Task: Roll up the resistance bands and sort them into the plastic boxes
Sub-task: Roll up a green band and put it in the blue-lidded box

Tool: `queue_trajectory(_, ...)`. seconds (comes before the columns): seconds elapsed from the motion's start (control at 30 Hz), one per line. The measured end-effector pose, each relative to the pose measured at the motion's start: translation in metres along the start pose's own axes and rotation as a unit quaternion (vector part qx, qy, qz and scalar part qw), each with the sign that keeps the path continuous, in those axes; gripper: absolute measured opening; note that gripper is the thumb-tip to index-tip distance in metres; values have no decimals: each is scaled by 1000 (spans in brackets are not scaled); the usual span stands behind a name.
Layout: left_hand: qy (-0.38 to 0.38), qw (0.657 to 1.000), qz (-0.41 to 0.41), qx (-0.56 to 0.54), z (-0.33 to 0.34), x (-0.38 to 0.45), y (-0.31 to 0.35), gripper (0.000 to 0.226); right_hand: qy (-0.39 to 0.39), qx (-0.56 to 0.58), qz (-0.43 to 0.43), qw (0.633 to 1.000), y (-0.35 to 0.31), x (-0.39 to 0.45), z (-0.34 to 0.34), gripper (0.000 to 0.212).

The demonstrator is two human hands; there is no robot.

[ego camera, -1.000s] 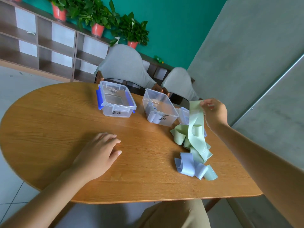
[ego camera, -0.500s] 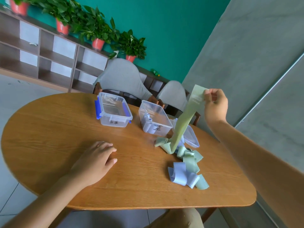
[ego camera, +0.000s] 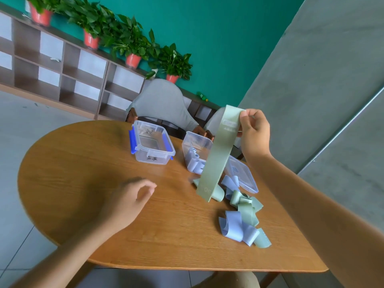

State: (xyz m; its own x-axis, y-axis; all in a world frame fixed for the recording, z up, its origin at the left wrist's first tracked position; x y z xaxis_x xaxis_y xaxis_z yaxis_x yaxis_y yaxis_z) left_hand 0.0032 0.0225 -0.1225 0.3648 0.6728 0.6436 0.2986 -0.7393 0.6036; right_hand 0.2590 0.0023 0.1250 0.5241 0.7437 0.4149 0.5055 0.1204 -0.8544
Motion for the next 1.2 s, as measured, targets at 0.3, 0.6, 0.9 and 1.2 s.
queue_trajectory(0.3, 146, 960, 27, -237, -71, 29, 91, 8, -123, 43, -41, 991, -37, -61, 53, 16)
queue_trajectory(0.6, 99, 948, 14, -302, -95, 27, 109, 31, -217, 67, -42, 973, -33, -107, 110, 18)
queue_trajectory(0.9, 158, 962, -37, -218, -113, 16, 66, 39, -312, 124, 188, 923, 21, -144, 150, 28)
queue_trajectory(1.2, 133, 987, -87, -25, -126, 15, 6, 59, -411, 122, 238, 872, 56, -187, 172, 42)
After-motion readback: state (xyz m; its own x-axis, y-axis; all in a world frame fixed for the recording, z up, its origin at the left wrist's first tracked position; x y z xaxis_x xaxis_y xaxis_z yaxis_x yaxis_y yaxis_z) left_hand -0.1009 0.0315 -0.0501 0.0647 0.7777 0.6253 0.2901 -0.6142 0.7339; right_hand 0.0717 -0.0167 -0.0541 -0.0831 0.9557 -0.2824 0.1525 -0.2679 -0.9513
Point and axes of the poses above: each hand's wrist, its own x-axis towards the middle knuckle, its own z-axis out of the palm, y = z × x, the point moved 6 cm from there along x, towards the middle knuckle, and after that the axes turned 15 degrees about z, right-handed, at the moved point
